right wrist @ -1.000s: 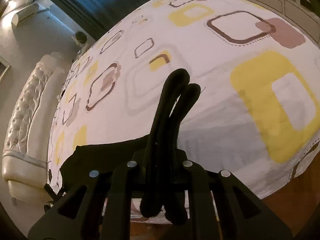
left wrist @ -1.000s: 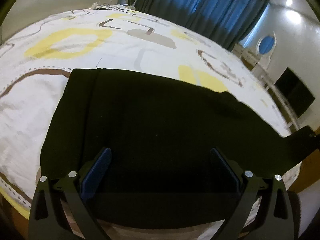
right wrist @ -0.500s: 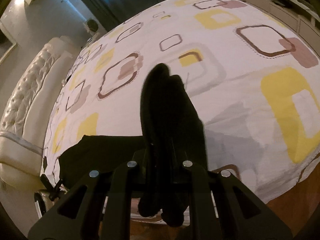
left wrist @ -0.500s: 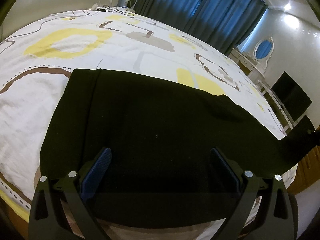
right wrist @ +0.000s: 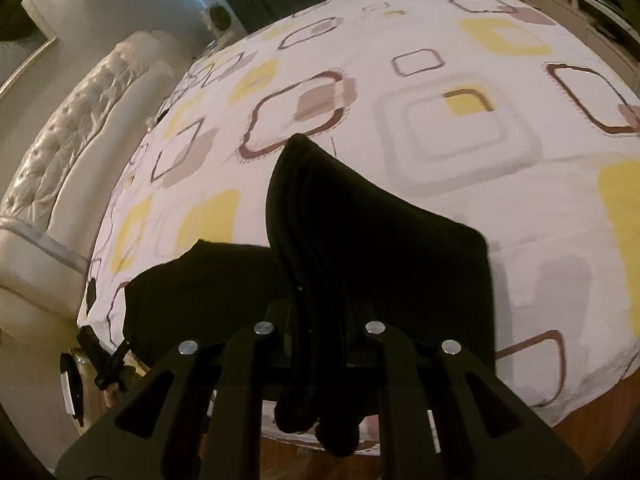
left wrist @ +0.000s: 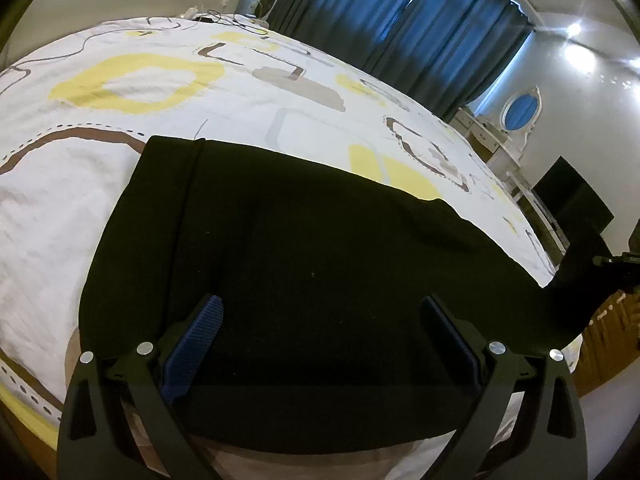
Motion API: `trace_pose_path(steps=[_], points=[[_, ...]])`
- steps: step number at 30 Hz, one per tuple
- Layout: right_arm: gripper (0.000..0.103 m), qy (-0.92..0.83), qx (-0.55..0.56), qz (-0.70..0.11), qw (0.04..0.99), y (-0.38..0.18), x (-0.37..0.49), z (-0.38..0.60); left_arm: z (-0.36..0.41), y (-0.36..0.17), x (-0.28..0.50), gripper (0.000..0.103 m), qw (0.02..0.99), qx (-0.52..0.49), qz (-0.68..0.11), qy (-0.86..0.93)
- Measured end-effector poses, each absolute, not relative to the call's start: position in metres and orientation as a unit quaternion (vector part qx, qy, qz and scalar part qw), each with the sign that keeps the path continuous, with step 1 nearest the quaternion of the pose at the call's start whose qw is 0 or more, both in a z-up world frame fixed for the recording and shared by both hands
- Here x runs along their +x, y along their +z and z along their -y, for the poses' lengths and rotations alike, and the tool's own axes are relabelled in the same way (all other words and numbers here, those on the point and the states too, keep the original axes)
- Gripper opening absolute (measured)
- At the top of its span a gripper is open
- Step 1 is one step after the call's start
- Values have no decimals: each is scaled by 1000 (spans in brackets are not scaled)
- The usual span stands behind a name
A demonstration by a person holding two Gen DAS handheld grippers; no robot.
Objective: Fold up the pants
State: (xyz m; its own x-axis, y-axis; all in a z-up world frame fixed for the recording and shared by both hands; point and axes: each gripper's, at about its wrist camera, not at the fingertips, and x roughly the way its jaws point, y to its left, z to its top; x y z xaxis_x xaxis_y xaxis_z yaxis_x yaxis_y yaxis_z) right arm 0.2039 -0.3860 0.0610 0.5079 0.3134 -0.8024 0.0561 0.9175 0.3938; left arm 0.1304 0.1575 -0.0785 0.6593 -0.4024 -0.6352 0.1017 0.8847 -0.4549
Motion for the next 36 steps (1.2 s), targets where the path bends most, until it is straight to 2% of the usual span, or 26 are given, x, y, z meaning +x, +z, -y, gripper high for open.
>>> trace_pose_path(steps=[20, 36], points=[[12, 89, 116, -530, 835, 13, 225, 292, -158, -78, 128, 98, 888, -207, -384, -148], [13, 69, 31, -568, 819, -49, 236, 231, -159, -79, 128, 98, 888, -207, -383, -148]])
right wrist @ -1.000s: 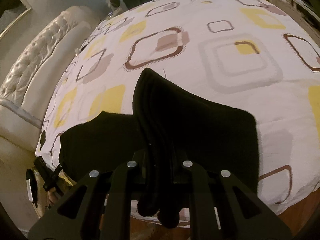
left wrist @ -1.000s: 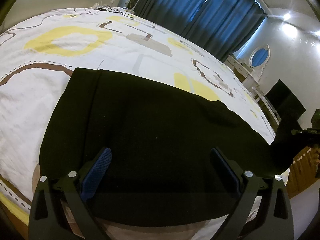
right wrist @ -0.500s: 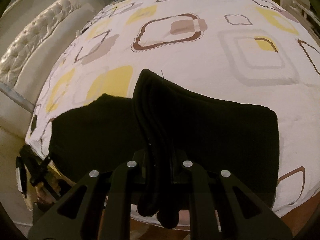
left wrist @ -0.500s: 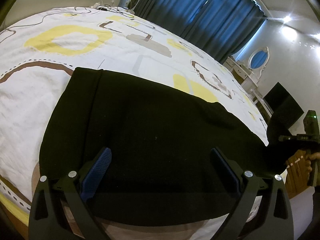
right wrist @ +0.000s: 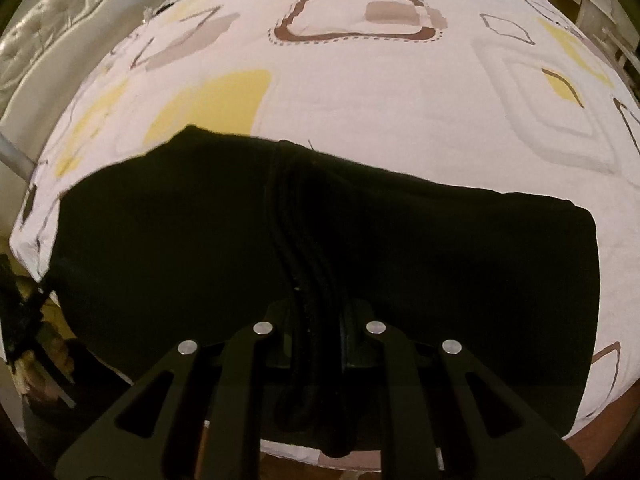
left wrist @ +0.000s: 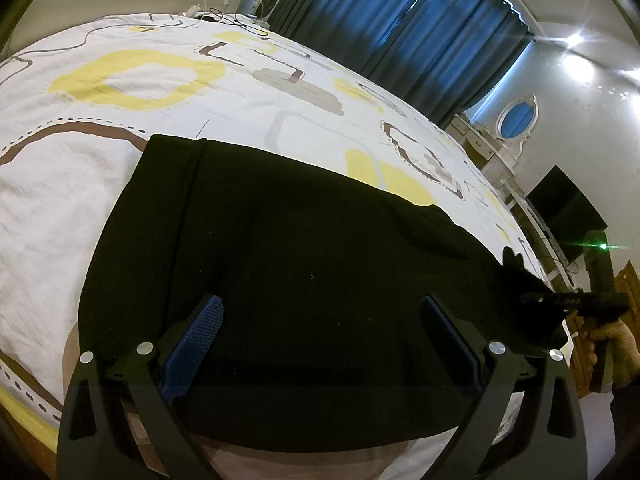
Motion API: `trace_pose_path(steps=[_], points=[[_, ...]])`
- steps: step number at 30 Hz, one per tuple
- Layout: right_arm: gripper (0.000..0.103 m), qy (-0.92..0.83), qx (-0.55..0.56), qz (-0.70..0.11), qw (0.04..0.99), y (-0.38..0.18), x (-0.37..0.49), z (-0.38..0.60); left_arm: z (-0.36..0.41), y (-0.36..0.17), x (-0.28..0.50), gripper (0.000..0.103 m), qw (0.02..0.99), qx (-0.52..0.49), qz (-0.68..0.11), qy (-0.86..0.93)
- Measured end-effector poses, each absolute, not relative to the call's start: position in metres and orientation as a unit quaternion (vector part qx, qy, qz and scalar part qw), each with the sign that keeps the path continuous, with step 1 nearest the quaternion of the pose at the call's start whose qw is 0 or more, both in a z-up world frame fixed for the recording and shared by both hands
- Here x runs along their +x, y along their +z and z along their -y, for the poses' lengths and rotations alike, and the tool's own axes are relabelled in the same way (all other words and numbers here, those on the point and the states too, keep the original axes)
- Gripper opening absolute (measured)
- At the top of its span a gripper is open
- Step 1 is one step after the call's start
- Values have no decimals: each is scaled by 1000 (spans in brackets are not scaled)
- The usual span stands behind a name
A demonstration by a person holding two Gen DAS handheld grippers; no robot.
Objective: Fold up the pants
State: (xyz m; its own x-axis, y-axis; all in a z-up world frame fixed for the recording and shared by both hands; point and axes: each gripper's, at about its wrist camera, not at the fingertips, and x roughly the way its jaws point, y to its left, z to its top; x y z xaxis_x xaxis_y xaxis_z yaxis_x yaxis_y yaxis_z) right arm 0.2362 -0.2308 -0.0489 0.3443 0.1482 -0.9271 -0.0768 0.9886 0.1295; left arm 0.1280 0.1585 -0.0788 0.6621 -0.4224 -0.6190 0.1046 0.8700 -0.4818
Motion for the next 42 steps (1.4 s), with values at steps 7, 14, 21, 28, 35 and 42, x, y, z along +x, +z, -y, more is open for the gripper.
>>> trace_pose_path(steps=[7, 14, 21, 28, 35, 42], points=[[14, 66, 12, -572, 818, -54, 235, 219, -159, -79, 128, 98, 888, -207, -383, -149], [18, 62, -9, -571, 819, -57, 233, 207, -159, -79, 128, 98, 888, -207, -383, -149], [29, 66, -17, -571, 818, -60, 232, 199, -159, -80, 128, 98, 888, -207, -383, -149], [41, 75, -15, -571, 818, -61, 229, 191, -159, -80, 126, 98, 888, -207, -383, -150], [47, 88, -2, -571, 816, -62, 225, 181, -159, -80, 126, 98, 888, -208, -383, -150], [53, 94, 3, -564, 821, -60, 218, 173, -159, -80, 126, 98, 887, -208, -383, -151]])
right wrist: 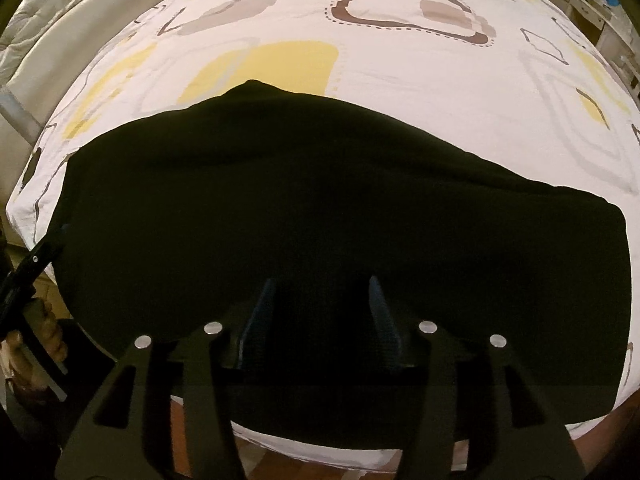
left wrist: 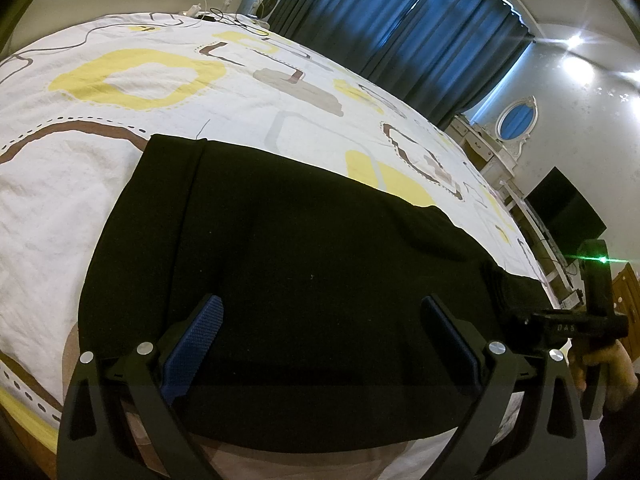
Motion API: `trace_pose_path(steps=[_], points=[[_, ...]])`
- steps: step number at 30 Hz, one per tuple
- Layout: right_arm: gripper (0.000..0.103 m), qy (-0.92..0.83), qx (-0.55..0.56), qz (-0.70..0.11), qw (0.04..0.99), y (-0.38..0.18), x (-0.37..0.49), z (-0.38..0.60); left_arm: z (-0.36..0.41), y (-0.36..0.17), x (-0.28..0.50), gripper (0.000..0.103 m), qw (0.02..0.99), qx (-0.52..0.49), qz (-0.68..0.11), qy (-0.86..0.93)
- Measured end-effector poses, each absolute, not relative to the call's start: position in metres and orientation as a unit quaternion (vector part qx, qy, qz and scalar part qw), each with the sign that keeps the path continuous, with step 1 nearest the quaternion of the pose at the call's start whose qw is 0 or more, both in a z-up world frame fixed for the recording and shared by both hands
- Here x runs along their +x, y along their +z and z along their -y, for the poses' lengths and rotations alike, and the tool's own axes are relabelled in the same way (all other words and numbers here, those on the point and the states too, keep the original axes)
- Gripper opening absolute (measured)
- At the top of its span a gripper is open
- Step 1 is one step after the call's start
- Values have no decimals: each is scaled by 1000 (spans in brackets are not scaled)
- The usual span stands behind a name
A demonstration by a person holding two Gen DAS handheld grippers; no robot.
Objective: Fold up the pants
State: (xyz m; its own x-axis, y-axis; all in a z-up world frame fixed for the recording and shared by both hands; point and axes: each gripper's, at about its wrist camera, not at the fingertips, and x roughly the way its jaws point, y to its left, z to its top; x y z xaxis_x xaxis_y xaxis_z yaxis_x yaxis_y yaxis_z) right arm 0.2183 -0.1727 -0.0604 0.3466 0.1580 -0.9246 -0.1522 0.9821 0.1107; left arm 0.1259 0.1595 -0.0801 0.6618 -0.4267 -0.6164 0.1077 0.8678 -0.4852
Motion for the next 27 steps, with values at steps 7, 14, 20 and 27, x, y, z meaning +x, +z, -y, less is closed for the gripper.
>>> trace_pose_path(steps=[7, 14, 20, 27], points=[[65, 111, 25, -564, 818, -62, 221, 175, -162, -79, 125, 98, 884, -228, -375, -158], [64, 124, 77, -515, 844, -31, 207, 192, -173, -77, 122, 98, 873, -279, -360, -174], [64, 142, 102, -484, 857, -10, 180, 213, -191, -65, 118, 98, 861, -299, -370, -182], [64, 153, 140, -500, 840, -24, 150, 232, -254, -73, 134, 98, 815, -402, -370, -194]])
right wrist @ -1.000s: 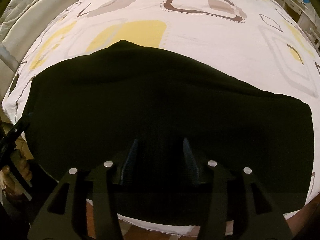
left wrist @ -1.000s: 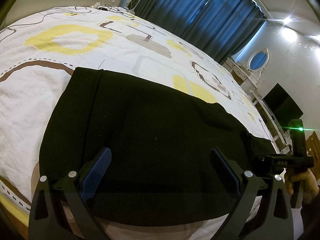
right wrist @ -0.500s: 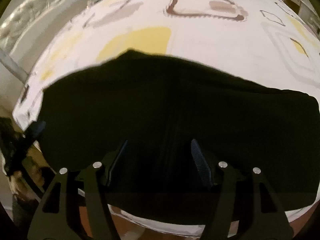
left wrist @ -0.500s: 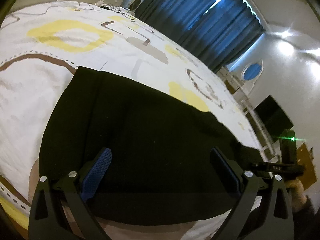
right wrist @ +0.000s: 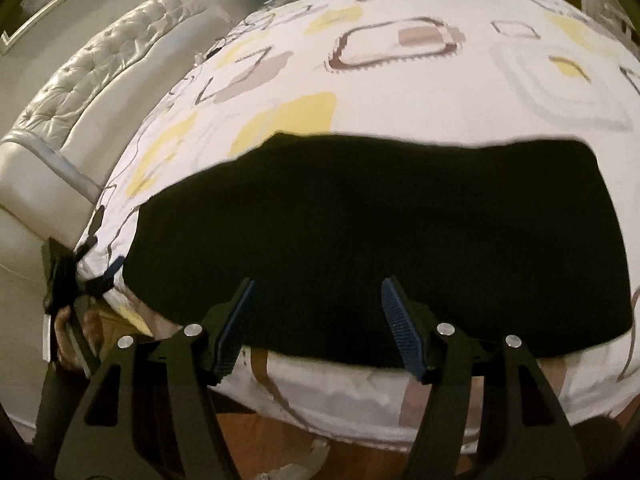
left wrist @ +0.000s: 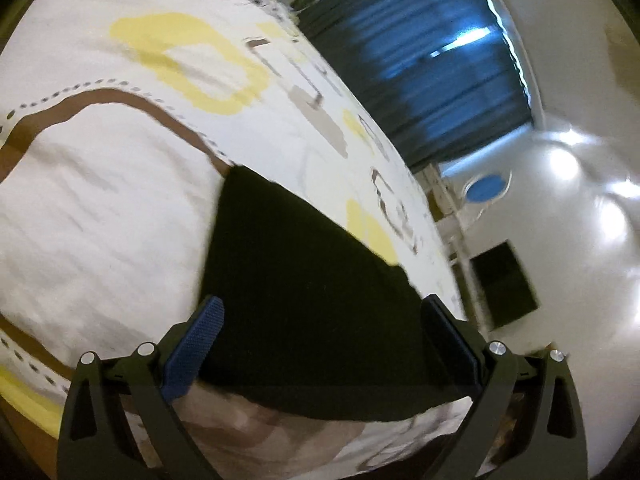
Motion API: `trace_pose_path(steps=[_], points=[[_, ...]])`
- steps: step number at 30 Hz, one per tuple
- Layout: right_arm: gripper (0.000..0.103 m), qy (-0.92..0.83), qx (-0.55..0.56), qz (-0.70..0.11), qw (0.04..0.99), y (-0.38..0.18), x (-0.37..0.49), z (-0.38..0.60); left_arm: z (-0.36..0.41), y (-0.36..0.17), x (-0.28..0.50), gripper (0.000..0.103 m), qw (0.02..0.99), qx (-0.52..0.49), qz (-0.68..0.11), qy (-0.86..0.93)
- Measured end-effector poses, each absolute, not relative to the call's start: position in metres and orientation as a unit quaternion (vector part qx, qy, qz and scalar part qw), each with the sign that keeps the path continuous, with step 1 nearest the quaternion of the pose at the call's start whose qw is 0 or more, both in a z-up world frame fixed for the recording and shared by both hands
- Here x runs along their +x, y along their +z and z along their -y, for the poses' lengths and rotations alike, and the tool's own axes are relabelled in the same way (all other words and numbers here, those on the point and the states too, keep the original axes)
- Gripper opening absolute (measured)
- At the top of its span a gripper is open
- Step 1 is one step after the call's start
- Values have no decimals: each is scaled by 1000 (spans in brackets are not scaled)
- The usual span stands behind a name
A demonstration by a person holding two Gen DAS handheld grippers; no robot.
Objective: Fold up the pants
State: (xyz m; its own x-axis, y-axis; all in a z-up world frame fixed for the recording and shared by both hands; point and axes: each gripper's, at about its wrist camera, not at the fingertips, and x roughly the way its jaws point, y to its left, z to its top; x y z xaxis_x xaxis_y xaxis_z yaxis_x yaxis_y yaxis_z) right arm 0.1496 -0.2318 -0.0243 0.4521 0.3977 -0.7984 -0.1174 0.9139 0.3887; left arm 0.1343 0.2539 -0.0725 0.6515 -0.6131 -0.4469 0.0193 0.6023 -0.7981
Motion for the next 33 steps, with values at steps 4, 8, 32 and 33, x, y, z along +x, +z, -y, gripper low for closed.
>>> trace_pose_path(steps=[4, 8, 32, 33], points=[[64, 164, 149, -516, 828, -35, 133, 229, -266, -84, 159, 98, 793, -416, -395, -203], [64, 171, 150, -531, 817, -45, 123, 222, -257, -93, 186, 98, 783, -395, -431, -214], [64, 207, 171, -567, 778, -73, 125, 202, -203, -113, 232, 15, 755, -309, -525, -242], [64, 206, 172, -567, 779, -73, 125, 203, -200, -111, 234, 15, 756, -313, -523, -240]])
